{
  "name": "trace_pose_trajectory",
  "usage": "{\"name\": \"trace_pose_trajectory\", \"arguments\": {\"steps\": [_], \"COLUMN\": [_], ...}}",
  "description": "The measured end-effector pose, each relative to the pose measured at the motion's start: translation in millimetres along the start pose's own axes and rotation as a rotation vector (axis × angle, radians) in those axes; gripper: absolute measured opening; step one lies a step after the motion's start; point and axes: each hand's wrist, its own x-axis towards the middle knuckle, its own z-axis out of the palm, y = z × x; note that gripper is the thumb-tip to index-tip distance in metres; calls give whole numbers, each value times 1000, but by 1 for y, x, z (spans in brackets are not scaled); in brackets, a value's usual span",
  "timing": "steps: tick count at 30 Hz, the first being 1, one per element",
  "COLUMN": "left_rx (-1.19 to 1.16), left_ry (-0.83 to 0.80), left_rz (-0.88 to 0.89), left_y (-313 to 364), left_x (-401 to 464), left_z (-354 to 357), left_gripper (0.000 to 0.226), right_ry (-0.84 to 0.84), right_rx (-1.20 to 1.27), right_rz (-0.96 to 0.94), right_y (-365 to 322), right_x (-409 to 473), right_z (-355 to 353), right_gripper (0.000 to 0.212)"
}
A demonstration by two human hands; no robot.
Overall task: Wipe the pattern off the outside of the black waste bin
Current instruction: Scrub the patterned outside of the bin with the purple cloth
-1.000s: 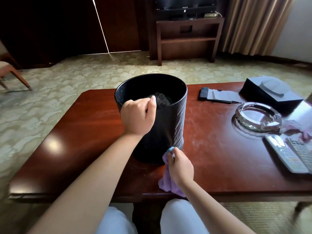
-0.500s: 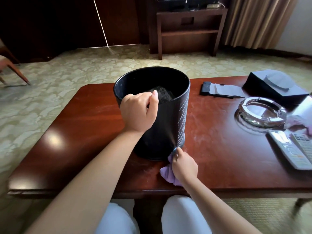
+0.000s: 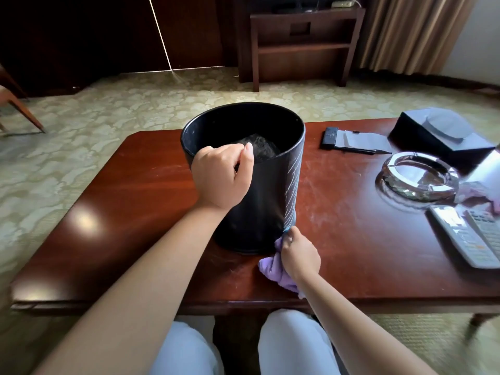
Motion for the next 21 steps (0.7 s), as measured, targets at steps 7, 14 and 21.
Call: {"name": "trace_pose_trajectory", "arguments": {"steps": [7,14,21], "left_rx": [-12,-64,-217], "left_ry": [2,-66,-101], "left_rz": [2,-11,-105], "left_y": [0,-4,-8], "left_x": [0,0,0], "left_z": [-1,-4,-13], "left_gripper": [38,39,47], "right_ry": [-16,29,489], "right_rx": [-119,59,101], "right_rz": [-155,-53,-590], "right_y": [3,-2,-50], "right_x": [-11,-14,-38], "right_z": [5,6,18], "right_gripper": [12,12,24]}}
